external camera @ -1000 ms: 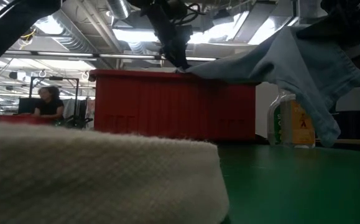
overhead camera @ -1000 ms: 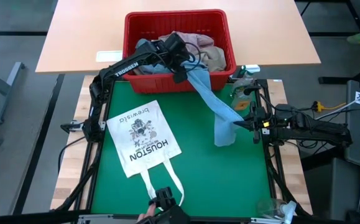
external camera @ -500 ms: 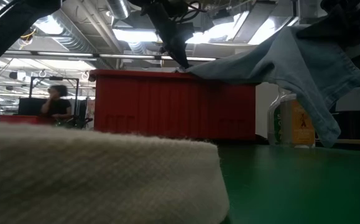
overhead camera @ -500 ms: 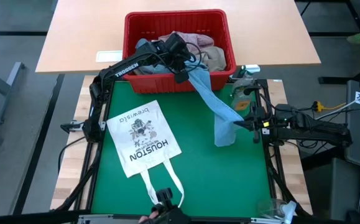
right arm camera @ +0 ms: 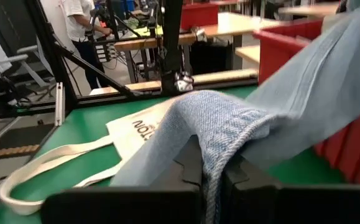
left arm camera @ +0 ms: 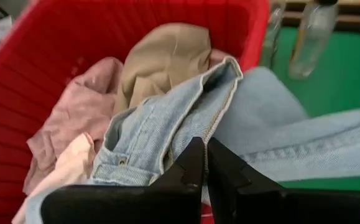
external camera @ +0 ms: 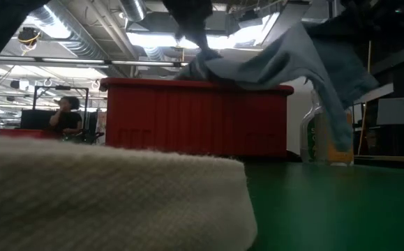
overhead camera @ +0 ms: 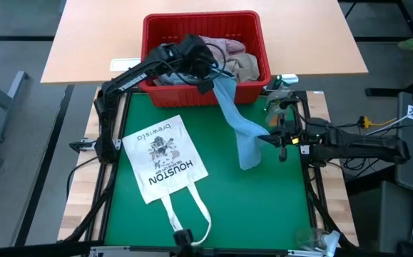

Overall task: Fold laundry
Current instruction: Remove the light blue pants from the red bin

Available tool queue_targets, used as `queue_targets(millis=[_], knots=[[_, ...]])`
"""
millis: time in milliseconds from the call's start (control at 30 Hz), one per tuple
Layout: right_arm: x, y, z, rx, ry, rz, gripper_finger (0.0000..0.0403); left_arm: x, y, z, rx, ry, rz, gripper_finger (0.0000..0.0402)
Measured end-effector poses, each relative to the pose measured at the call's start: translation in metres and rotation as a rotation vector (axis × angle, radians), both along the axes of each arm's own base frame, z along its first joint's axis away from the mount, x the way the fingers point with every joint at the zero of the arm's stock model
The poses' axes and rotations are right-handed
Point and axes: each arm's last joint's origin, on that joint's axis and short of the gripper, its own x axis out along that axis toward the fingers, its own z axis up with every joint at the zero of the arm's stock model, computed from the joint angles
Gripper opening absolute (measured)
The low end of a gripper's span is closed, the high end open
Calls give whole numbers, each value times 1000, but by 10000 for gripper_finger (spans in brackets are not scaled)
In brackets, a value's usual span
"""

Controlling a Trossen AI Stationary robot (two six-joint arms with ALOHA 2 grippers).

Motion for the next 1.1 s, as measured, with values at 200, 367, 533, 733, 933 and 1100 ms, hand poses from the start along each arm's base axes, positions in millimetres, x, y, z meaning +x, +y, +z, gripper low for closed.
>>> queue_targets(millis=[200,367,533,733,933,1100], knots=[[34,-4,-1,-99,-78,5,7,-26,-24,38,48,-90,-19,2],[61,-7,-6,-179,-171,-13,7,-52,-41,67,88,-166,-29,2],[81,-12,-13,-249,-225,-108,7,-82,-56,93,140,-237,-10,2],[113,-19,-20,-312,-101,-207,7,-120,-75,120,209,-315,26,2],[144,-23,-27,-317,61,-212,7,-156,-91,140,276,-379,89,2],[160,-25,-31,-334,203,-198,7,-179,-103,150,308,-422,110,2]])
